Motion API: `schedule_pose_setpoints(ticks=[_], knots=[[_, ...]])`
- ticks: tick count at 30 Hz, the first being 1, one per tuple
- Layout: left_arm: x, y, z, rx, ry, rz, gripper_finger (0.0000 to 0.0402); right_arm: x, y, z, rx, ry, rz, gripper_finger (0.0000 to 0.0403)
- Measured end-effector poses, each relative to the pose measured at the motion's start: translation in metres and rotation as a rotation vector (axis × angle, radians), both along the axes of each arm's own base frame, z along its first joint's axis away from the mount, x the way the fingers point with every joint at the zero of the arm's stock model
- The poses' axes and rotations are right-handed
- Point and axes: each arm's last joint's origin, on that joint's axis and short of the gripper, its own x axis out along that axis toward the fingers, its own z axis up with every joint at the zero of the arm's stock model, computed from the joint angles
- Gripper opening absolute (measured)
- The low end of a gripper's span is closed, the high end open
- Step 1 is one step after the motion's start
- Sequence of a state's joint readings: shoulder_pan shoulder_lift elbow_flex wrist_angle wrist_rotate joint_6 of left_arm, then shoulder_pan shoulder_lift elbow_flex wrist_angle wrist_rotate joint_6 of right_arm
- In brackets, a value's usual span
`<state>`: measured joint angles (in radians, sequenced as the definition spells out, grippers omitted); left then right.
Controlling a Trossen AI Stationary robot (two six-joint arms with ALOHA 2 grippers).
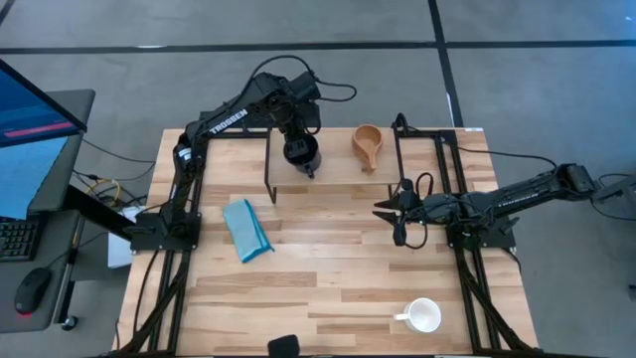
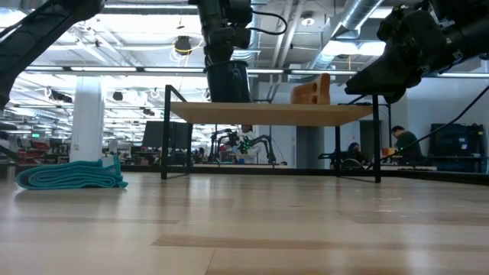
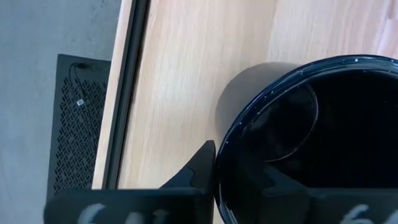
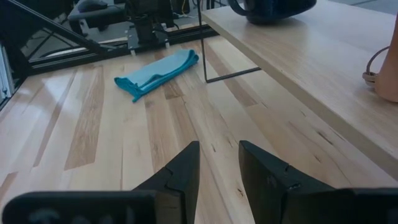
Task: Stack small to large cups/mugs on shelf
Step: Put the black mug on the shelf
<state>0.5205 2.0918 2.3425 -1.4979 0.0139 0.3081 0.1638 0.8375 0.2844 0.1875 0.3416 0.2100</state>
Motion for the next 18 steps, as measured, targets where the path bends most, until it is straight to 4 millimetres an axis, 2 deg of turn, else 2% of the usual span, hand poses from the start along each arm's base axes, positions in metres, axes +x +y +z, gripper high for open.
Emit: schedule_pose_setpoints(ticks=[5,18], knots=[[0.0009,0.0005,-0.0019,-0.004,0.004,0.007,0.0033,0.0,0.0,-0.0001,0.0,0.0,0.0,0.0134],[0.0038,0.0013,-0.001,0.036,-0.009,0.0,0.0036,-0.0002,0.0,-0.0004,-0.002,0.005,0.0,0.0134]])
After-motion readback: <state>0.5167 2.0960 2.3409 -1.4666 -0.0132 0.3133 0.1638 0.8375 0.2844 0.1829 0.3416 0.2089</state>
